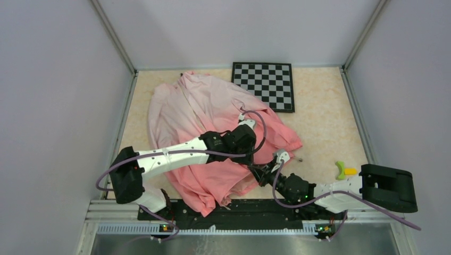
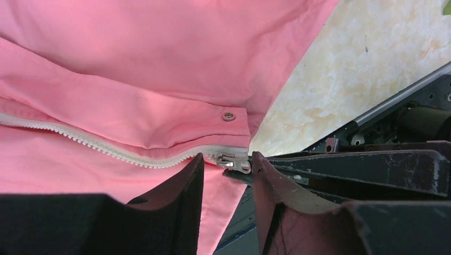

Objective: Zip up the jacket

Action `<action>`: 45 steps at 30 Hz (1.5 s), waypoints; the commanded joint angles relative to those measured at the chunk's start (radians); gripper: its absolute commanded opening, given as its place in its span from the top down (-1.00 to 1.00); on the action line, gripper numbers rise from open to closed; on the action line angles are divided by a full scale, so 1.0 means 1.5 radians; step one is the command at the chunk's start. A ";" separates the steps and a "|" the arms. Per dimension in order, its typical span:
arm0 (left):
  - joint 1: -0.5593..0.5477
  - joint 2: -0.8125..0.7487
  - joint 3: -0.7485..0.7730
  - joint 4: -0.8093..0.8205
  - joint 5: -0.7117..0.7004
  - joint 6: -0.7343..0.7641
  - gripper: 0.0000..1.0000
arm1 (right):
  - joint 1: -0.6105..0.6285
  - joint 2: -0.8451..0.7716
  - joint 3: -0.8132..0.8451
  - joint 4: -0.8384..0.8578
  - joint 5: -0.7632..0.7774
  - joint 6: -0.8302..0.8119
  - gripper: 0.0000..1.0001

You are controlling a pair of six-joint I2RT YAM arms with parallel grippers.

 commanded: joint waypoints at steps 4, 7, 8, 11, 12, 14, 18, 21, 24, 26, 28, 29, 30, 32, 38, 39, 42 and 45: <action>-0.001 -0.048 -0.009 -0.014 -0.033 -0.001 0.18 | 0.000 -0.009 -0.059 0.021 0.005 -0.003 1.00; -0.001 -0.049 -0.012 -0.012 -0.027 -0.001 0.21 | 0.000 -0.010 -0.058 0.020 0.005 -0.003 1.00; -0.001 -0.050 -0.015 -0.006 -0.023 0.000 0.21 | 0.000 -0.009 -0.058 0.019 0.005 -0.004 1.00; -0.001 -0.048 -0.017 0.016 0.004 0.007 0.21 | 0.000 -0.007 -0.057 0.021 0.005 -0.004 1.00; -0.001 -0.045 -0.017 0.019 0.012 0.007 0.21 | 0.000 -0.006 -0.057 0.021 0.005 -0.004 1.00; -0.001 -0.039 -0.014 0.021 0.023 0.007 0.23 | 0.000 -0.006 -0.057 0.021 0.005 -0.003 1.00; -0.001 -0.041 -0.020 0.026 0.029 0.006 0.25 | 0.000 -0.008 -0.059 0.020 0.005 -0.003 1.00; -0.001 -0.043 -0.027 0.034 0.030 0.007 0.27 | 0.000 -0.010 -0.059 0.020 0.006 -0.002 1.00; -0.001 -0.042 -0.029 0.035 0.030 0.007 0.28 | 0.000 -0.009 -0.059 0.021 0.005 -0.002 1.00; -0.001 -0.040 -0.030 0.035 0.026 0.007 0.35 | 0.000 -0.010 -0.059 0.021 0.004 -0.002 1.00; -0.001 -0.037 -0.031 0.030 0.016 0.005 0.37 | -0.001 -0.011 -0.059 0.021 0.003 -0.002 1.00; -0.001 -0.037 -0.031 0.030 0.012 0.005 0.38 | 0.000 -0.012 -0.059 0.020 0.001 -0.002 1.00; -0.001 -0.036 -0.031 0.030 0.011 0.006 0.38 | 0.000 -0.013 -0.058 0.019 0.000 -0.001 1.00; -0.001 -0.036 -0.035 0.031 0.006 0.006 0.40 | 0.000 -0.013 -0.058 0.017 0.000 -0.001 1.00; 0.000 -0.027 -0.029 0.016 -0.015 0.000 0.61 | 0.000 -0.014 -0.057 0.017 0.001 0.001 1.00; 0.000 -0.026 -0.029 0.015 -0.017 0.000 0.65 | 0.000 -0.013 -0.057 0.017 0.004 0.002 1.00; 0.000 -0.026 -0.036 0.013 -0.027 -0.004 0.81 | 0.000 -0.018 -0.057 0.014 0.013 0.010 1.00; 0.001 -0.029 -0.048 0.013 -0.034 -0.010 1.00 | 0.000 -0.035 -0.060 0.009 0.028 0.020 1.00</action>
